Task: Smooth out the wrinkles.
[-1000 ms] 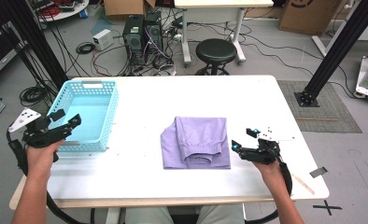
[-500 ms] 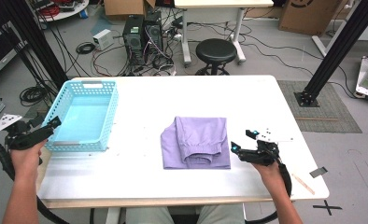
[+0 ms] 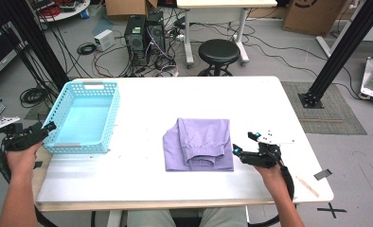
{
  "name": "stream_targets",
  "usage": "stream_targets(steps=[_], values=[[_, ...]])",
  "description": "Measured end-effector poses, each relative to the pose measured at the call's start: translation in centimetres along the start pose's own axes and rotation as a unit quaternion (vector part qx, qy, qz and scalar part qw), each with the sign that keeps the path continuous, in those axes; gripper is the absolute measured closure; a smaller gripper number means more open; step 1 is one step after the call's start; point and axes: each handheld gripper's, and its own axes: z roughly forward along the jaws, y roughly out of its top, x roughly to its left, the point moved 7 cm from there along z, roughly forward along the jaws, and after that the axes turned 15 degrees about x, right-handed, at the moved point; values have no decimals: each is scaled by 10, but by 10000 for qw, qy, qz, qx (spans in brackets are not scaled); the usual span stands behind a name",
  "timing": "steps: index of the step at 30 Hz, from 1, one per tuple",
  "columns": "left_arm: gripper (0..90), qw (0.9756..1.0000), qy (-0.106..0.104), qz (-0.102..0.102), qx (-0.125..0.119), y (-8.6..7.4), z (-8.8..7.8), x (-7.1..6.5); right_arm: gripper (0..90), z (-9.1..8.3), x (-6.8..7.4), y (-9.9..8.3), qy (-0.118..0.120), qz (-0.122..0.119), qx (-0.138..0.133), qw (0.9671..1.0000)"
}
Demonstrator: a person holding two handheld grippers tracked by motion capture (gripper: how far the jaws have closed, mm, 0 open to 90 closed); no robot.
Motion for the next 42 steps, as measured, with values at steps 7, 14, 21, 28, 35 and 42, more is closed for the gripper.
stream_targets(steps=[7, 14, 21, 28, 35, 42], values=[[566, 9996, -94, -44, 254, -1, 3, 0, 213, -1, 0, -2, 3, 17, 28, 10000], [702, 9992, -18, -136, 376, -1, 1, 4, 214, 0, -1, -2, -5, 14, 40, 10000], [784, 9988, 49, -48, 479, -2, -1, 0, 214, 2, 0, -2, 7, 18, 66, 10000], [819, 9987, 44, 17, 504, -3, -2, -4, 214, 2, 0, -2, 4, 10, 62, 10000], [825, 9988, 15, -14, 498, -6, -3, -10, 214, 3, 0, -2, 1, 3, 69, 10000], [835, 9984, -8, 97, 557, -9, -4, -22, 214, 2, 0, -2, 3, -5, 71, 10000]])
